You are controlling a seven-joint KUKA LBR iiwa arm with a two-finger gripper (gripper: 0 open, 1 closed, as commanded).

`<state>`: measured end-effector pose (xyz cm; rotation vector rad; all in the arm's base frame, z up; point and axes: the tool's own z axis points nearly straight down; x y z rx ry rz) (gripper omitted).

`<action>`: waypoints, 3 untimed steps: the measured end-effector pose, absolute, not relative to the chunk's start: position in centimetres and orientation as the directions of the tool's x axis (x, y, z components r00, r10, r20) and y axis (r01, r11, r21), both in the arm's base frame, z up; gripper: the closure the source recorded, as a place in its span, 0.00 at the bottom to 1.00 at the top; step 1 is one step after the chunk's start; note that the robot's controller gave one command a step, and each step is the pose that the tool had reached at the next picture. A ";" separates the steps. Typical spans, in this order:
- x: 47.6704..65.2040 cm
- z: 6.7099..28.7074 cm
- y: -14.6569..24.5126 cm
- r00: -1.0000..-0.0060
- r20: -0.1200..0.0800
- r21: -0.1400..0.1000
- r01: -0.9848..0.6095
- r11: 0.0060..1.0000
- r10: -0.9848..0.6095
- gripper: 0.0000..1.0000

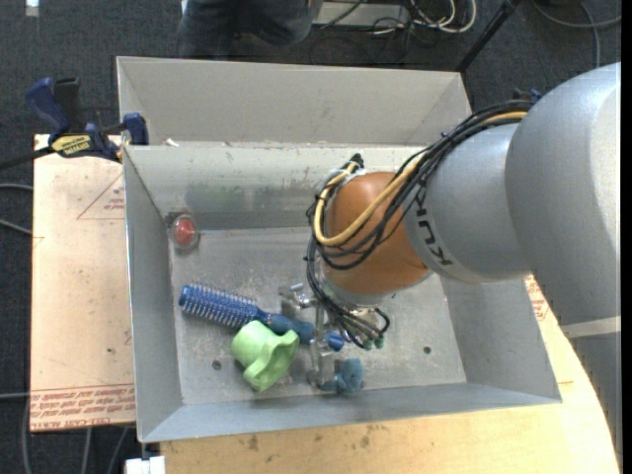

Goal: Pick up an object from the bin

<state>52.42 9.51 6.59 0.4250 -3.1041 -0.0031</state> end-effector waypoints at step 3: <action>50.7 22.8 13.1 -0.990 -0.010 0.002 -0.142 0.990 -0.142 1.00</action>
Offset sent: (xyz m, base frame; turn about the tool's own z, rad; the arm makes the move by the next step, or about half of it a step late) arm 0.0000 0.0000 0.0000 0.0000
